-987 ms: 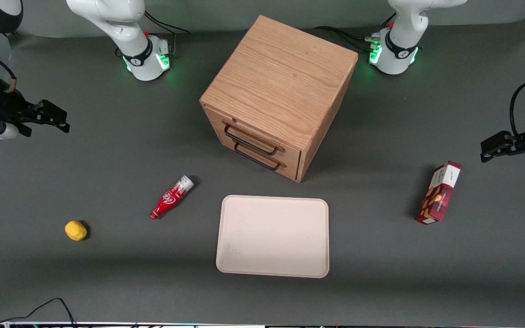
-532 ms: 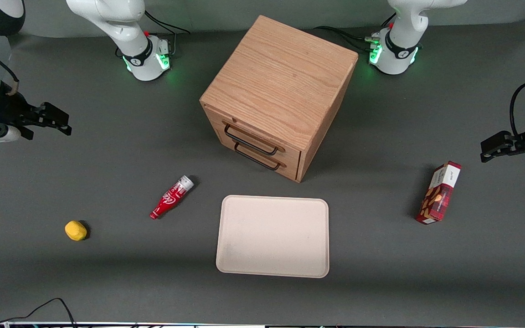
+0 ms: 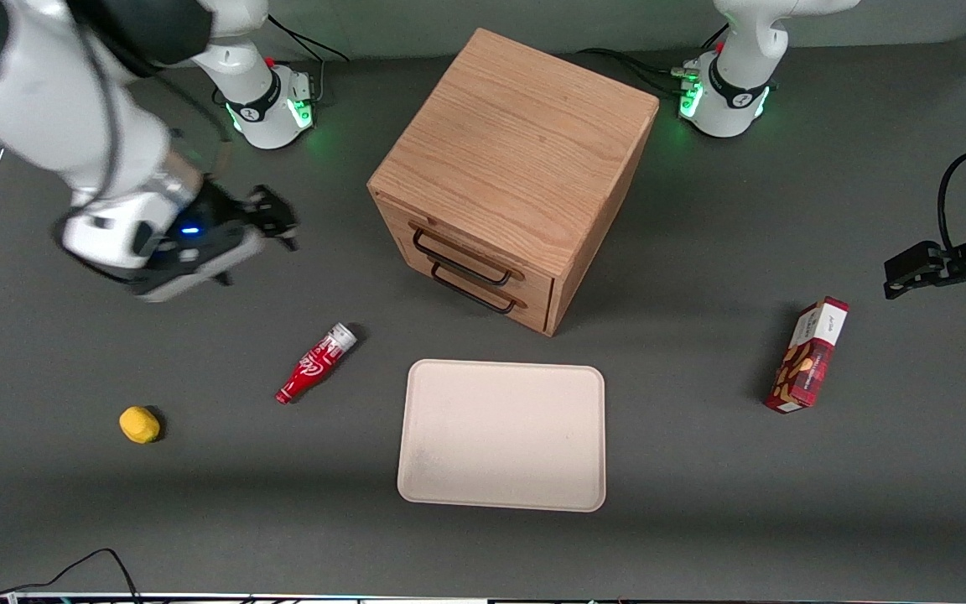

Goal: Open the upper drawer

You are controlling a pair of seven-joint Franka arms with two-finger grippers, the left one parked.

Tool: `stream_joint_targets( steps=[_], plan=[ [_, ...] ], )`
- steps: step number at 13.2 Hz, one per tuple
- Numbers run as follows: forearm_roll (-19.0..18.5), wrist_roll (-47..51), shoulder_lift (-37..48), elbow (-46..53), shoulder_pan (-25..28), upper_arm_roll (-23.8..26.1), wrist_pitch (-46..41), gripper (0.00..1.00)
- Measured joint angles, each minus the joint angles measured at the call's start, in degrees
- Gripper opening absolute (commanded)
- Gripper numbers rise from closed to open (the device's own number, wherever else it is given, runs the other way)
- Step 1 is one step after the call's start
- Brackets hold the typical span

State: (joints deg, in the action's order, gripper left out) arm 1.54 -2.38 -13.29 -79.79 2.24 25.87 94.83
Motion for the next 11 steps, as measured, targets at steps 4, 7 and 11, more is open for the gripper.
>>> stream_joint_targets(
  steps=[4, 7, 11],
  plan=[
    [-3.1, -1.2, -11.6, 7.5, -0.2, 9.3, 0.3, 1.0],
    [-11.5, -1.4, -17.2, 8.7, 0.6, 17.0, 3.4, 1.0],
    [-14.1, -1.4, -21.5, 8.1, 3.7, 18.0, 5.9, 1.0]
  ],
)
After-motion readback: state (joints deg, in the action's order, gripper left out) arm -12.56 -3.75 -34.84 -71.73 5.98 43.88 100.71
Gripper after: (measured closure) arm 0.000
